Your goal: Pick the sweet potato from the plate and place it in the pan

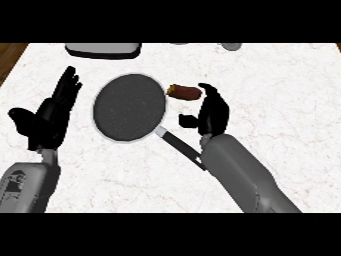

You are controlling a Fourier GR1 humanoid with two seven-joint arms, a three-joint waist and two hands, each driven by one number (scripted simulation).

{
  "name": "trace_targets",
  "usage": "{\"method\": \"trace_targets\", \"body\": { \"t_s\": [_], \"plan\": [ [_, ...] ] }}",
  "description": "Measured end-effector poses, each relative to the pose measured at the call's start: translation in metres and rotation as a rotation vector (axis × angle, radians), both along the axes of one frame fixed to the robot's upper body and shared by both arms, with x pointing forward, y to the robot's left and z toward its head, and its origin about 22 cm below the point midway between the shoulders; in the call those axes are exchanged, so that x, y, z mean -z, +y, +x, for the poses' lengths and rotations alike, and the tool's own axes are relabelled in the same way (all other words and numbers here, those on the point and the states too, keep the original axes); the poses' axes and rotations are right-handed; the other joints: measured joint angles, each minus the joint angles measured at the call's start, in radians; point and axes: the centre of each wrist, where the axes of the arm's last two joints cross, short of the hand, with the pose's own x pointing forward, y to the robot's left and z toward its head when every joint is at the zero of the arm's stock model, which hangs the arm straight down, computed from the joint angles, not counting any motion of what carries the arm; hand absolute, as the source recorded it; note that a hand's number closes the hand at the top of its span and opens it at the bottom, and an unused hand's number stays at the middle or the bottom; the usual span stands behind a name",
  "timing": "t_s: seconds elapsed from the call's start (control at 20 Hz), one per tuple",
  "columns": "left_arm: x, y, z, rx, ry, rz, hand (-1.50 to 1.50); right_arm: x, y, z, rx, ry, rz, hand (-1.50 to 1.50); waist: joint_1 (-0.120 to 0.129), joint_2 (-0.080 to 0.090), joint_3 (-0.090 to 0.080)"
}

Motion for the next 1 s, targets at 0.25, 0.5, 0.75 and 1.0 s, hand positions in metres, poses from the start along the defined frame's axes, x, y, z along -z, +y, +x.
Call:
{"method": "trace_targets", "body": {
  "t_s": [0.25, 0.5, 0.75, 1.0],
  "plan": [
    [0.001, 0.001, -0.003, -0.012, 0.003, 0.003, 0.00, 0.003, 0.002, -0.005, -0.025, -0.150, 0.063, -1.50, -0.014, -0.006, 0.000],
    [0.005, 0.013, -0.005, -0.034, 0.009, -0.001, 0.00, 0.005, 0.011, -0.035, -0.032, -0.275, 0.194, -1.50, -0.032, -0.014, -0.001],
    [0.006, 0.023, -0.009, -0.063, 0.017, 0.004, 0.00, 0.001, 0.028, -0.089, -0.110, -0.323, 0.357, -1.50, -0.059, -0.022, -0.002],
    [0.009, 0.027, -0.015, -0.086, 0.024, 0.003, 0.00, 0.002, 0.036, -0.160, -0.193, -0.366, 0.440, -1.50, -0.079, -0.028, -0.003]
  ]
}}
